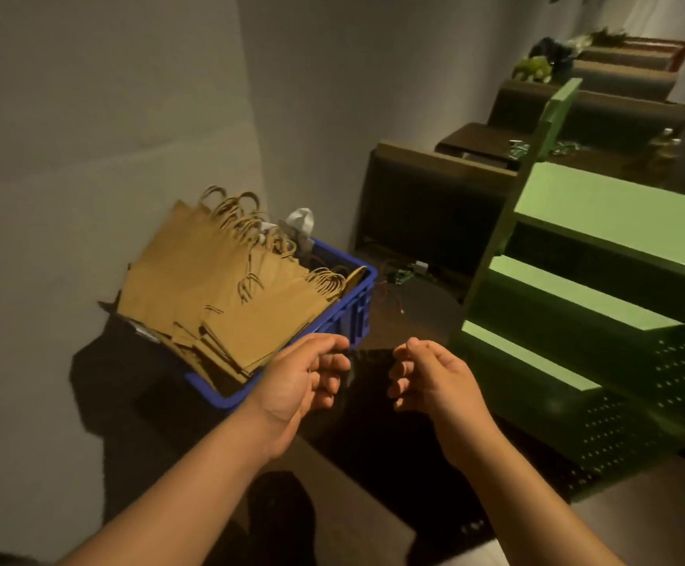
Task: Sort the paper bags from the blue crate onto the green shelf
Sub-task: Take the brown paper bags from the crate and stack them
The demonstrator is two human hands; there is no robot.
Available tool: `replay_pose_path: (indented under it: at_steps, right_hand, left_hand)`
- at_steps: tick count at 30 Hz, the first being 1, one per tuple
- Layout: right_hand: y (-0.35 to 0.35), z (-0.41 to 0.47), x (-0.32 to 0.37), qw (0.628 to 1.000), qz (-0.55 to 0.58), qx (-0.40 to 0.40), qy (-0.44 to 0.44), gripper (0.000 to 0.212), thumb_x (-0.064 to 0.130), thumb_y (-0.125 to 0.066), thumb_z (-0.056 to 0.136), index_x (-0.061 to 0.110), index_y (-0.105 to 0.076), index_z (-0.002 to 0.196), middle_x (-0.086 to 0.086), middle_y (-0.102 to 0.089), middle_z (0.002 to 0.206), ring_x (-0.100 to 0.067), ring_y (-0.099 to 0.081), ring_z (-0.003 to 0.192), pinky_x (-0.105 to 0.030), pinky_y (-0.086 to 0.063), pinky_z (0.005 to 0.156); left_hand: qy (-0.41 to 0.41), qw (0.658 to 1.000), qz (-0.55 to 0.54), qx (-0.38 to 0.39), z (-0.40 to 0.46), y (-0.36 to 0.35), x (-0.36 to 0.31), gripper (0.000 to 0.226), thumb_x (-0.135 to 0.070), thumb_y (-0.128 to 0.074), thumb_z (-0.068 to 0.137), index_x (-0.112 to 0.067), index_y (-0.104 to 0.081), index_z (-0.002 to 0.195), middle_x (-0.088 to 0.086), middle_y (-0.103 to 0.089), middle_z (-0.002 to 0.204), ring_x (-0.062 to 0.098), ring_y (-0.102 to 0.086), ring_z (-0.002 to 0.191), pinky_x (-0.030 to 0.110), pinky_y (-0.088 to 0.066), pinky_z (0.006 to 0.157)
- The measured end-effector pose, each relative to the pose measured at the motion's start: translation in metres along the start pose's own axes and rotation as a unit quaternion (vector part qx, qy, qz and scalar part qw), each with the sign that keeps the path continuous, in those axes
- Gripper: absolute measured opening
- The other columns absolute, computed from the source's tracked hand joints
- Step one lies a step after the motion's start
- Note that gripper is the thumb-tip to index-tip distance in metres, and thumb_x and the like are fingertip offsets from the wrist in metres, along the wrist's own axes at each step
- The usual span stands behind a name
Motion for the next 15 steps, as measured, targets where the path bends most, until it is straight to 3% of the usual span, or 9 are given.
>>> replay_pose_path:
  at_steps: [8, 15]
  right_hand:
    - [-0.055, 0.018, -0.014, 0.997, -0.017, 0.069, -0.022, 0.036, 0.04, -0.053, 0.103, 0.008, -0.071, 0.103, -0.004, -0.063, 0.075, -0.021, -0.062, 0.071, -0.039, -0.051, 0.072]
    - [-0.08, 0.036, -0.016, 0.998, -0.029, 0.04, -0.04, 0.027, 0.032, -0.054, 0.103, 0.011, -0.07, 0.1, -0.008, -0.062, 0.076, -0.022, -0.06, 0.067, -0.037, -0.053, 0.066]
  left_hand:
    - [-0.031, 0.995, 0.04, -0.086, -0.008, 0.06, -0.012, 0.021, -0.024, -0.052, 0.105, -0.013, -0.069, 0.109, 0.001, -0.066, 0.08, 0.012, -0.053, 0.063, 0.028, -0.038, 0.059]
    - [-0.05, 0.99, 0.055, -0.116, 0.022, 0.1, -0.03, 0.016, -0.021, -0.056, 0.103, -0.013, -0.07, 0.108, 0.004, -0.066, 0.086, 0.012, -0.053, 0.064, 0.025, -0.041, 0.056]
Point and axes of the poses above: each hand's wrist, its own z-axis towards the middle knuckle, its own y-axis out of the back of the hand, x = y × z, the point moved 5 cm from there along z, towards the middle knuckle
